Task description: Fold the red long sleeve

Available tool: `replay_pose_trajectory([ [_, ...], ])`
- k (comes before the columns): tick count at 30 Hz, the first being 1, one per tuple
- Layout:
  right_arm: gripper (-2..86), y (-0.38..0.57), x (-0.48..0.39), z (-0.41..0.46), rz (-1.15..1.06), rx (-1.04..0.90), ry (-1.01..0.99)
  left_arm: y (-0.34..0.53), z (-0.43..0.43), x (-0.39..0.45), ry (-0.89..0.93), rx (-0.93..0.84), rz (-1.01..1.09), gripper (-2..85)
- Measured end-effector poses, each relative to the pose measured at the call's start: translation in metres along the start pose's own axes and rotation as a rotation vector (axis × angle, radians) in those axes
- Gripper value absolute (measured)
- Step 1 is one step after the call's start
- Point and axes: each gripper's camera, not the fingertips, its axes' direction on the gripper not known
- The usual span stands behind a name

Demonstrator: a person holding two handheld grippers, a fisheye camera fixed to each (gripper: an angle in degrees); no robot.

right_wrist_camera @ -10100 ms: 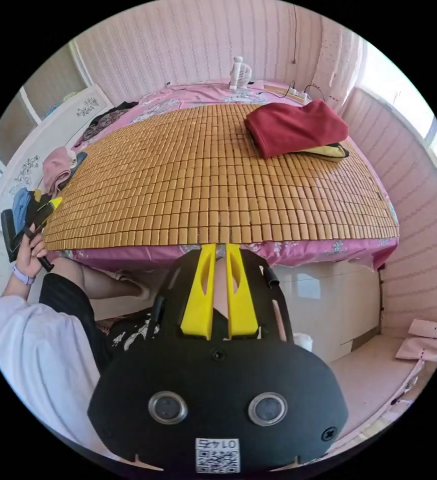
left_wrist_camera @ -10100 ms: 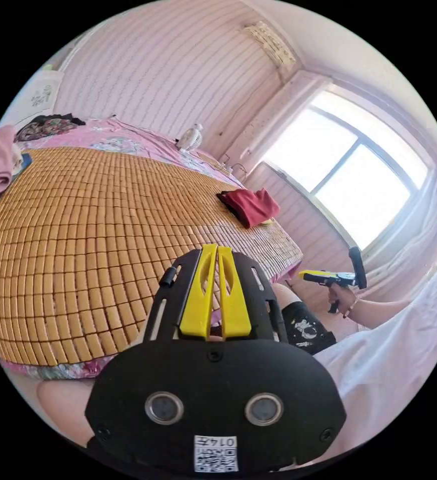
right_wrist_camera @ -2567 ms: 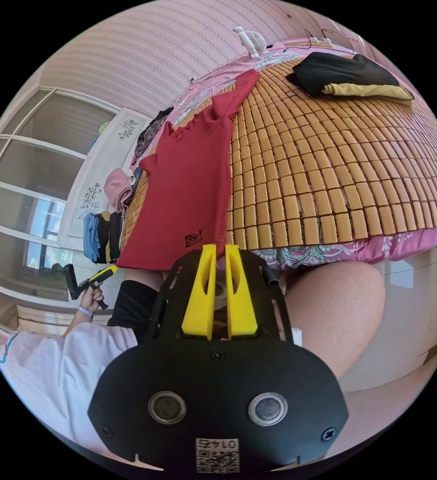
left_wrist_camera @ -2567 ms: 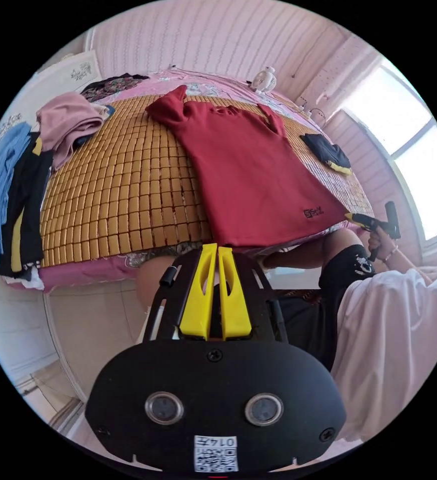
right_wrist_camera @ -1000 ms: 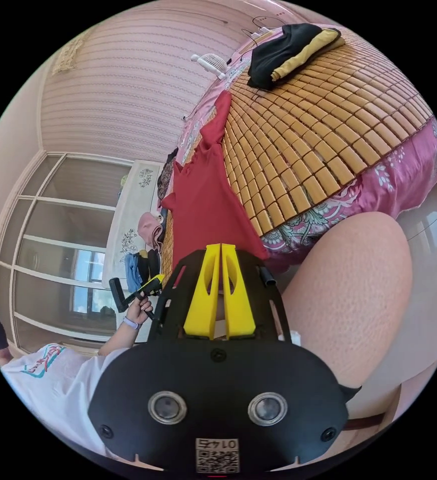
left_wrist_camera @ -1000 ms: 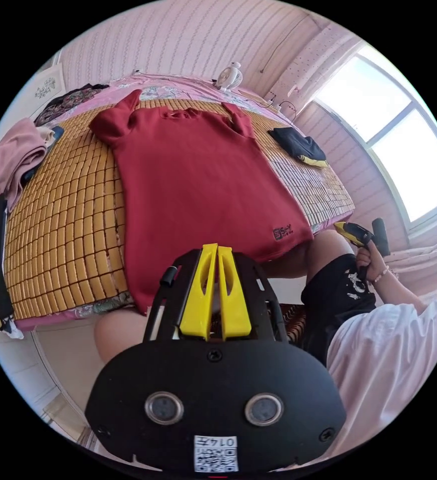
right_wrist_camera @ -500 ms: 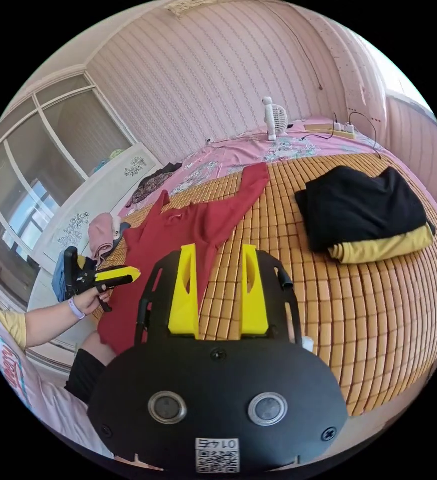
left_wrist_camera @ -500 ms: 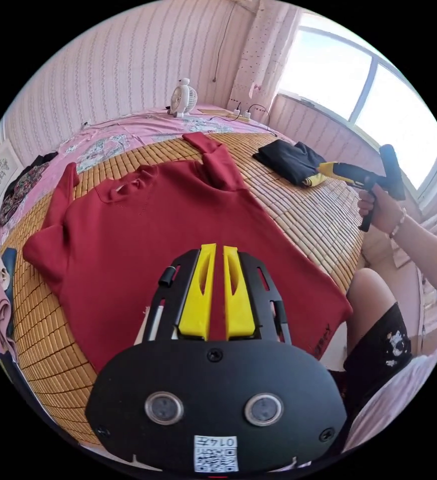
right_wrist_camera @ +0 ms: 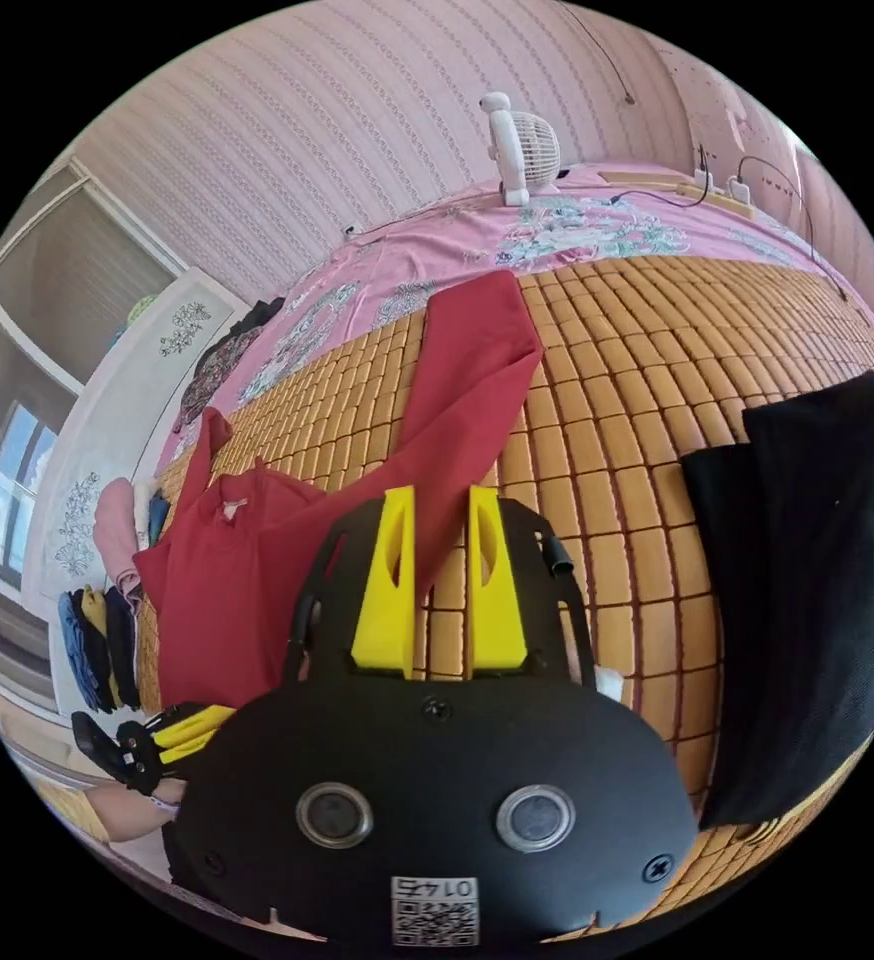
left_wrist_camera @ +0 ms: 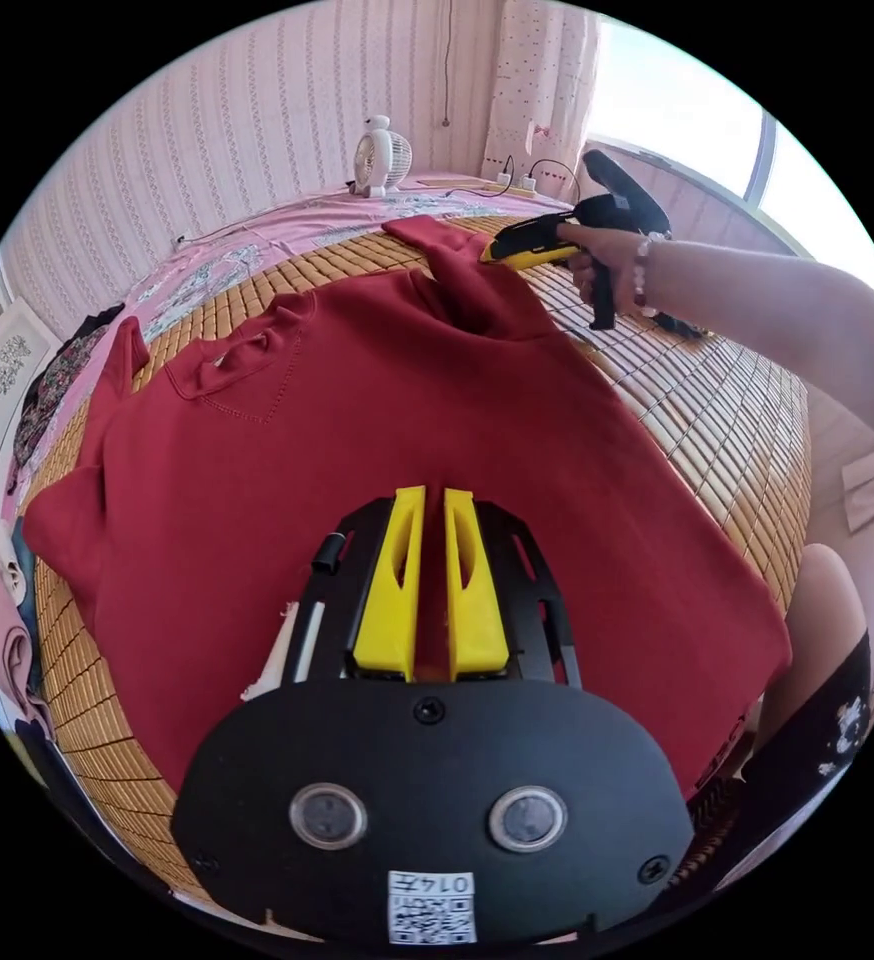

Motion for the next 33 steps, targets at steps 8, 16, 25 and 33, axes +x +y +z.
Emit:
replay_pose_trajectory([
  [8, 2.1, 0.151, -0.027, -0.131, -0.13, 0.277, -0.163, 0.016, 0.033, -0.021, 0.153, 0.004, -0.077, 2.8],
  [16, 2.9, 0.22, -0.06, -0.25, -0.227, 0.457, -0.08, 0.026, 0.059, 0.014, 0.013, 0.002, -0.007, 1.2],
  [25, 13.1, 0.228, 0.057, -0.187, 0.042, 0.237, 0.081, 0.037, 0.092, 0.053, -0.147, 0.006, 0.063, -0.3],
  [33, 4.5, 0.201, 0.072, -0.138, -0.044, 0.03, 0.006, 0.043, 0.122, 0.082, -0.283, 0.016, 0.119, -0.8],
])
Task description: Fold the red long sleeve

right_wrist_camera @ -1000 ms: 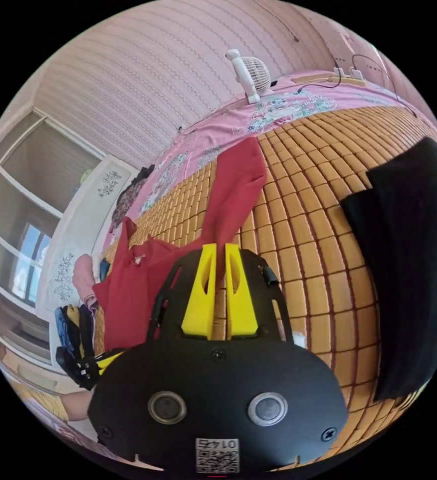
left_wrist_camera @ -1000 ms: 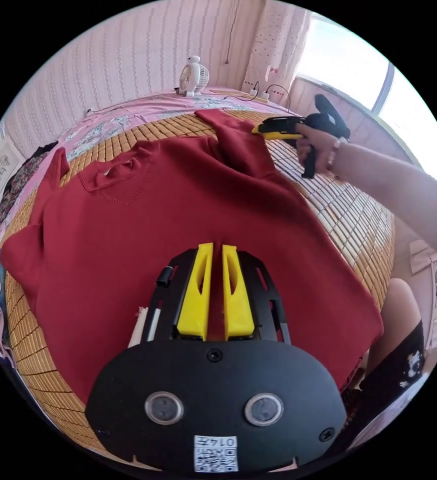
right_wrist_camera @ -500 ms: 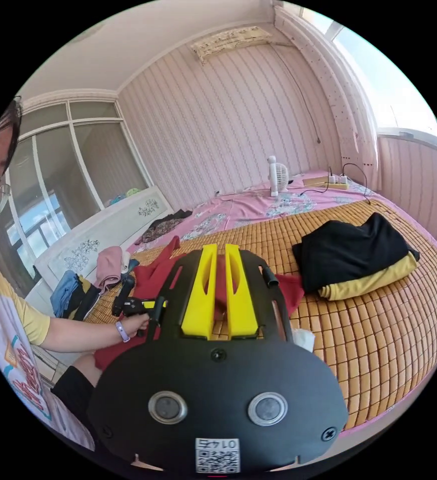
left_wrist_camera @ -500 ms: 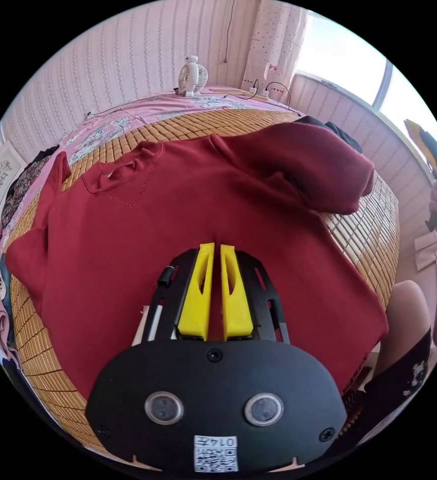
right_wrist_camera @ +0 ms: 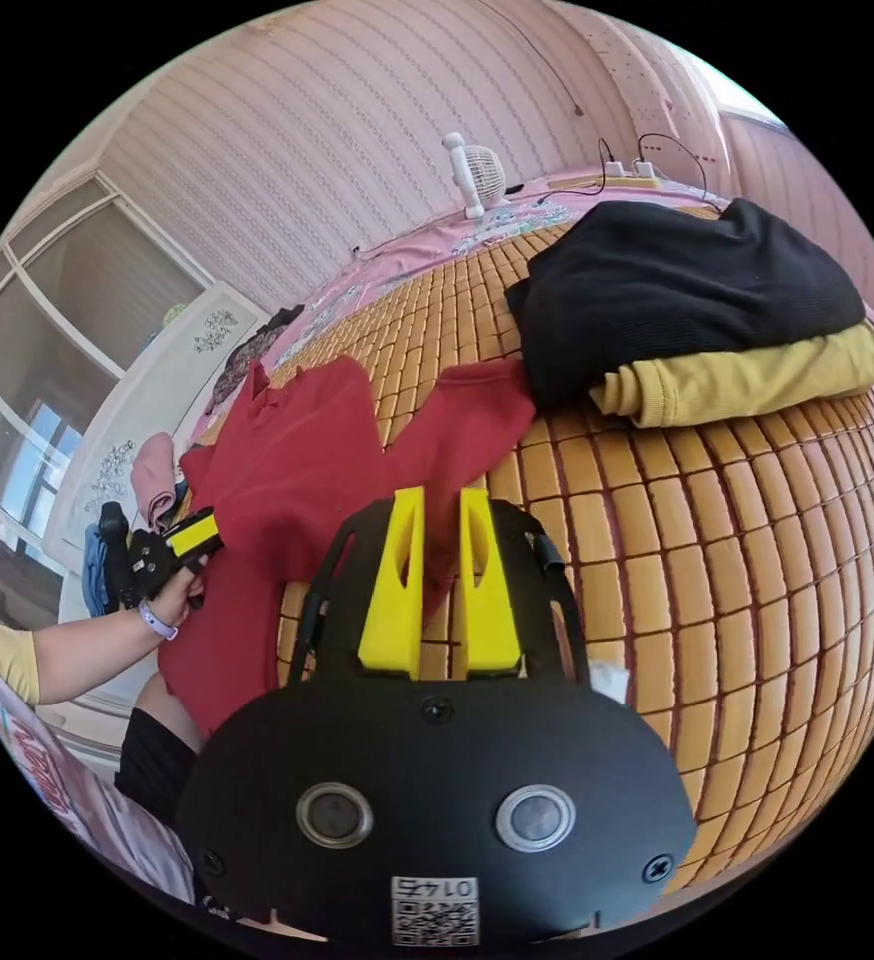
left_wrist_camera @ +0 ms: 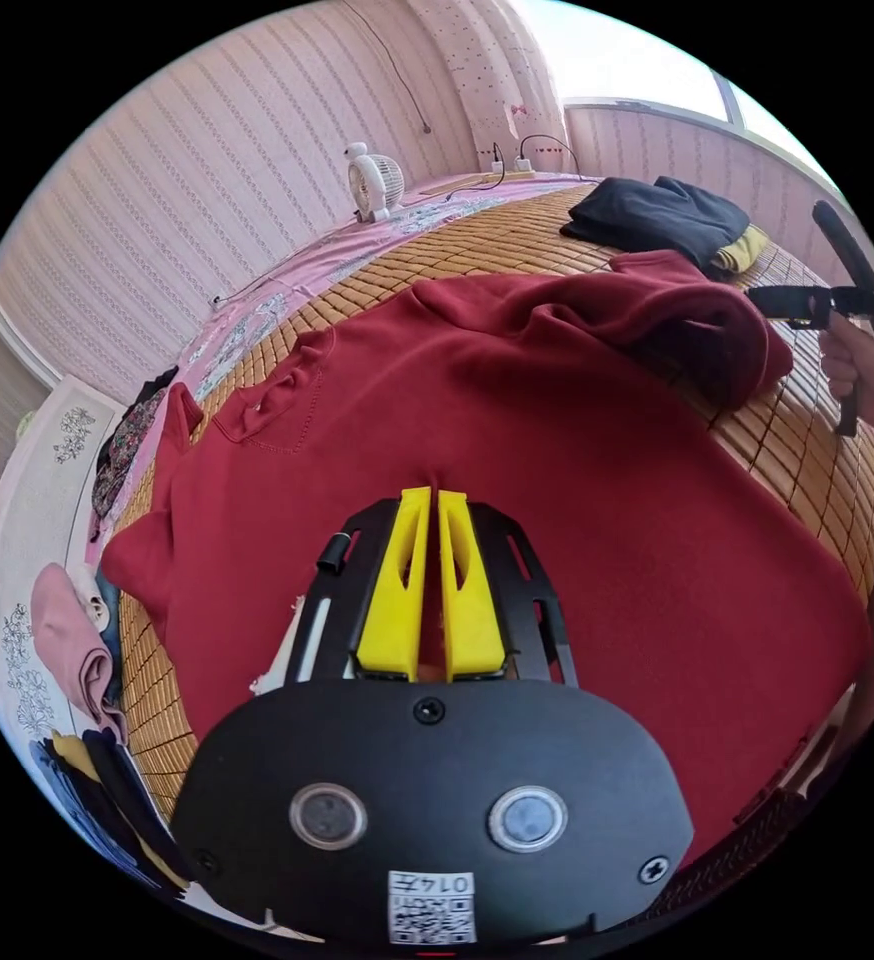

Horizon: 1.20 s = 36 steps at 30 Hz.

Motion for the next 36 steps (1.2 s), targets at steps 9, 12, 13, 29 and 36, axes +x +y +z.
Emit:
replay_pose_trajectory([
  [9, 4.5, 0.021, 0.037, -0.172, 0.057, 0.334, -0.086, 0.003, 0.008, -0.015, 0.111, 0.023, -0.112, -1.0],
  [12, 7.4, 0.053, 0.077, -0.186, 0.238, 0.472, 0.05, -0.006, -0.005, -0.021, 0.235, 0.115, -0.147, -0.9],
  [13, 8.6, 0.059, 0.091, -0.182, 0.28, 0.46, 0.059, -0.016, -0.01, -0.021, 0.26, 0.151, -0.137, -0.9],
  [29, 11.9, 0.057, 0.146, -0.128, 0.334, 0.379, 0.067, -0.154, 0.069, 0.159, 0.455, -0.035, 0.287, 8.8],
  [36, 4.3, 0.053, 0.159, -0.119, 0.346, 0.363, 0.034, -0.155, 0.08, 0.174, 0.396, -0.03, 0.307, 4.5],
])
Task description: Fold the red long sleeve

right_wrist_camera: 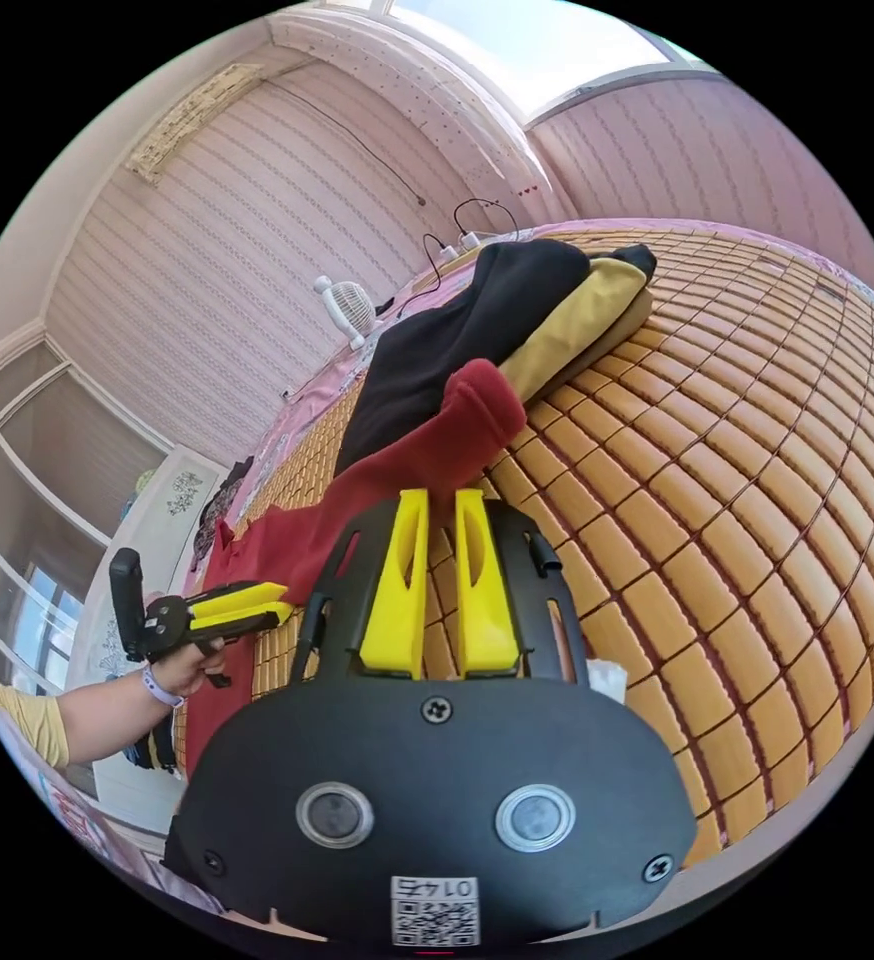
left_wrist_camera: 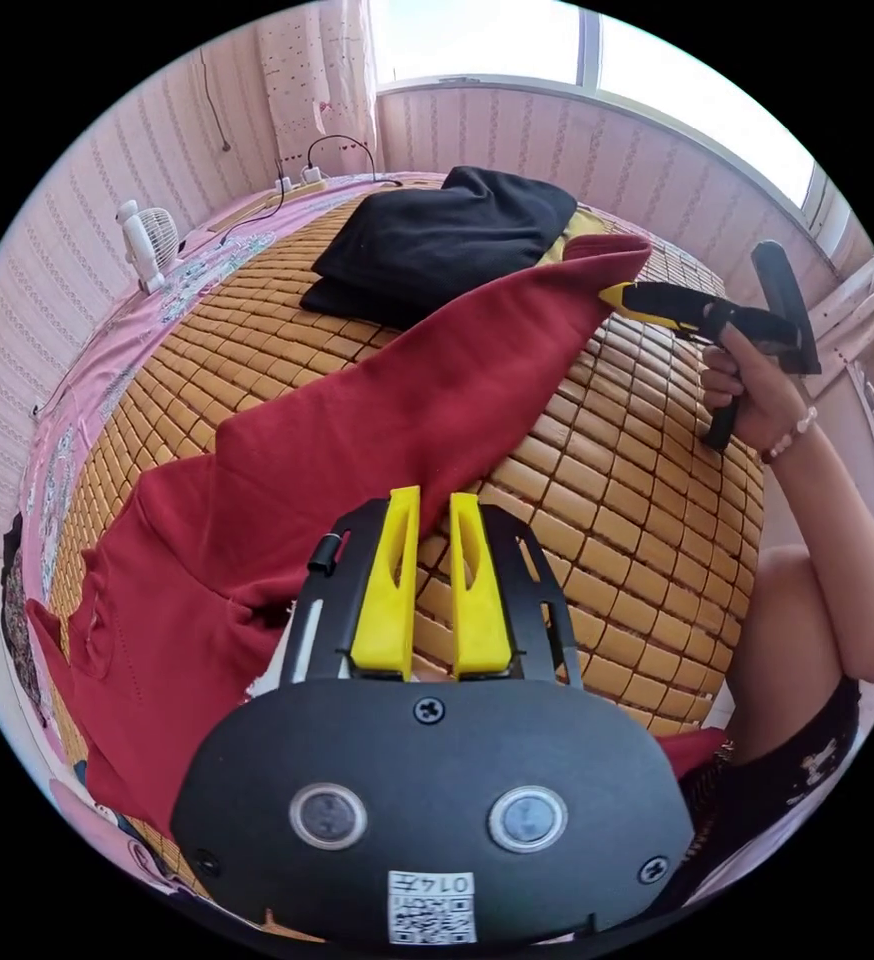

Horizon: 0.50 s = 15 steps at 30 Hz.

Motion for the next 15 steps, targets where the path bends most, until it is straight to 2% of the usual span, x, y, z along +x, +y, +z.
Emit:
replay_pose_trajectory([
  [3, 3.1, -0.006, -0.006, -0.022, -0.099, 0.008, -0.058, -0.001, -0.002, -0.006, 0.03, 0.0, 0.02, 3.5],
  [6, 3.0, -0.017, -0.024, -0.071, -0.18, 0.004, -0.193, 0.003, -0.03, -0.014, 0.077, 0.084, 0.032, 4.0],
  [8, 3.5, -0.02, -0.031, -0.104, -0.168, 0.087, -0.247, 0.009, -0.057, -0.025, 0.122, 0.155, 0.027, 5.8],
  [10, 4.9, -0.016, -0.028, -0.127, -0.109, 0.236, -0.171, 0.011, -0.065, -0.037, 0.16, 0.149, 0.005, 7.4],
  [13, 8.3, -0.013, -0.014, -0.11, -0.029, 0.197, 0.05, 0.013, -0.07, -0.062, 0.226, 0.139, -0.051, 8.3],
  [15, 10.2, -0.014, -0.002, -0.093, 0.028, 0.127, 0.085, 0.014, -0.069, -0.079, 0.2, 0.145, -0.098, 8.2],
])
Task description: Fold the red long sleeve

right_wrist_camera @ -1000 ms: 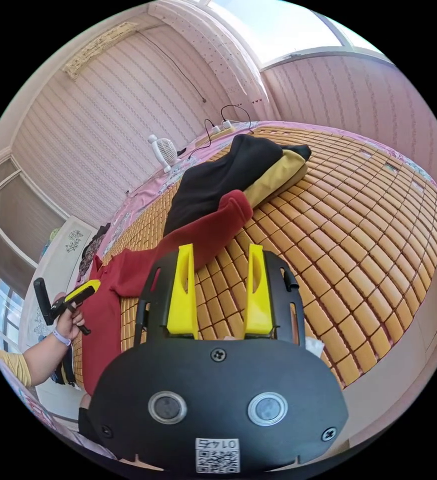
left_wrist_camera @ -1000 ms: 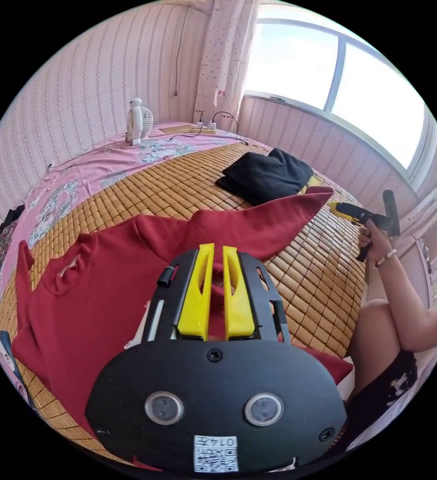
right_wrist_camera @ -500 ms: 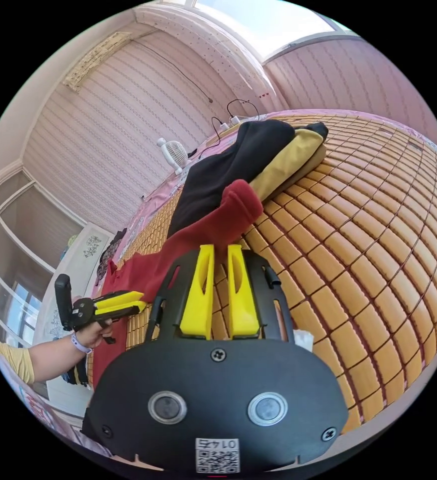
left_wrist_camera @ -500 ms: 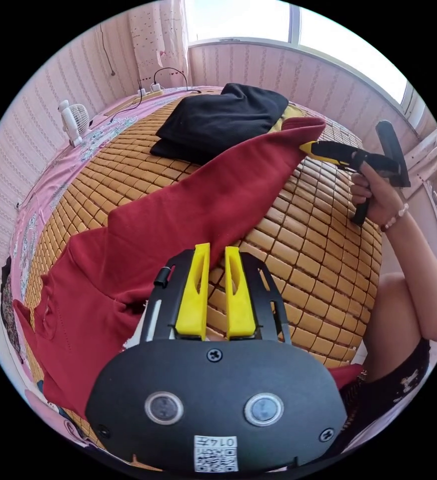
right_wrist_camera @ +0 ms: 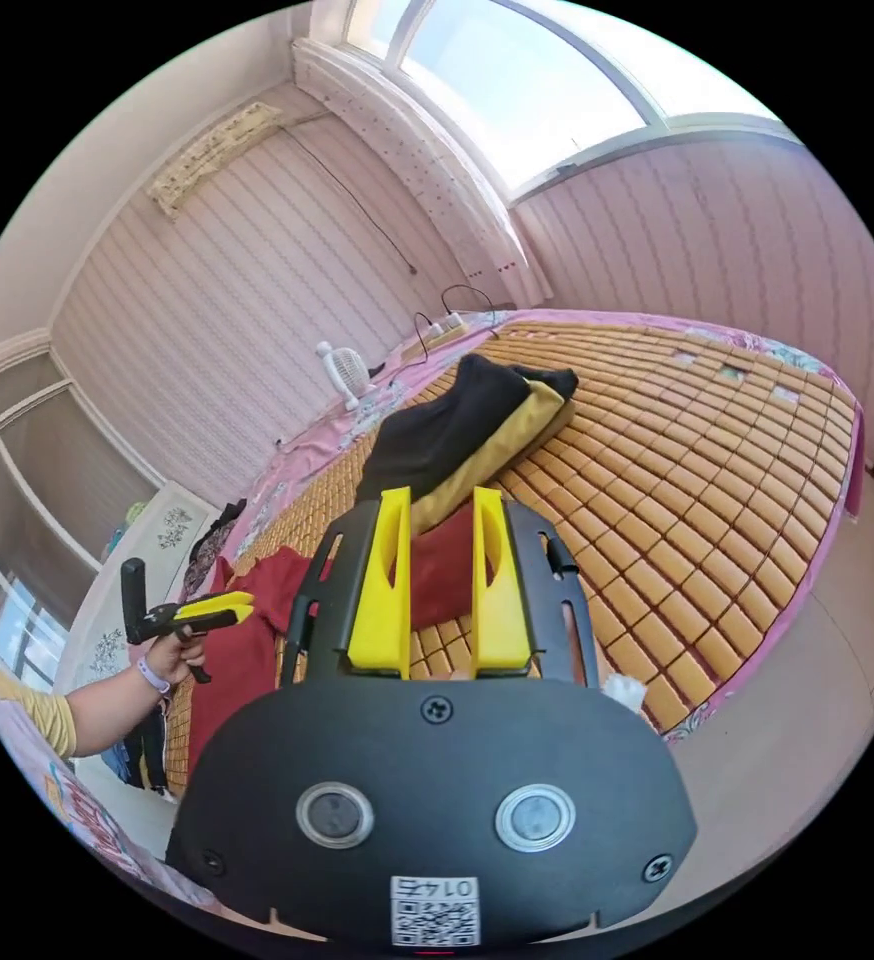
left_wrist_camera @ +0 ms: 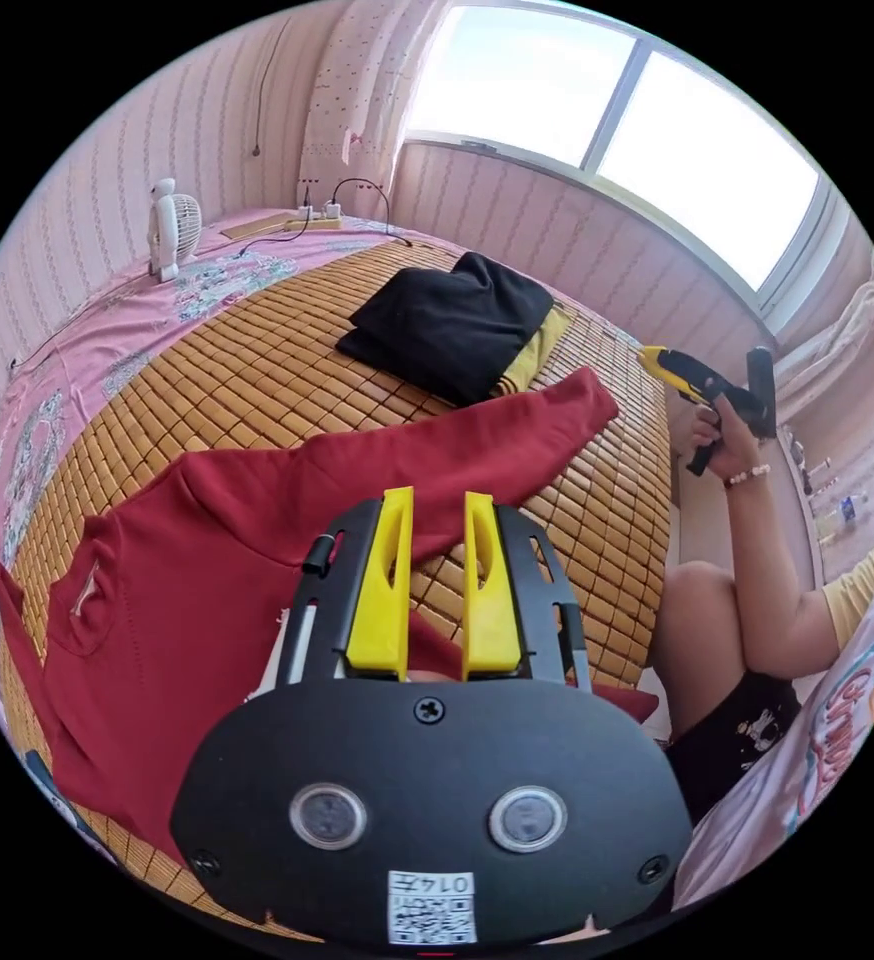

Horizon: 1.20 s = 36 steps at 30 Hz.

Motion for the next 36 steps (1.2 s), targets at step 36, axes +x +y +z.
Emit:
replay_pose_trajectory([
  [36, 2.6, 0.012, -0.042, 0.083, -0.032, -0.373, 0.428, -0.104, 0.03, -0.08, -0.234, -0.047, -0.203, 0.8],
])
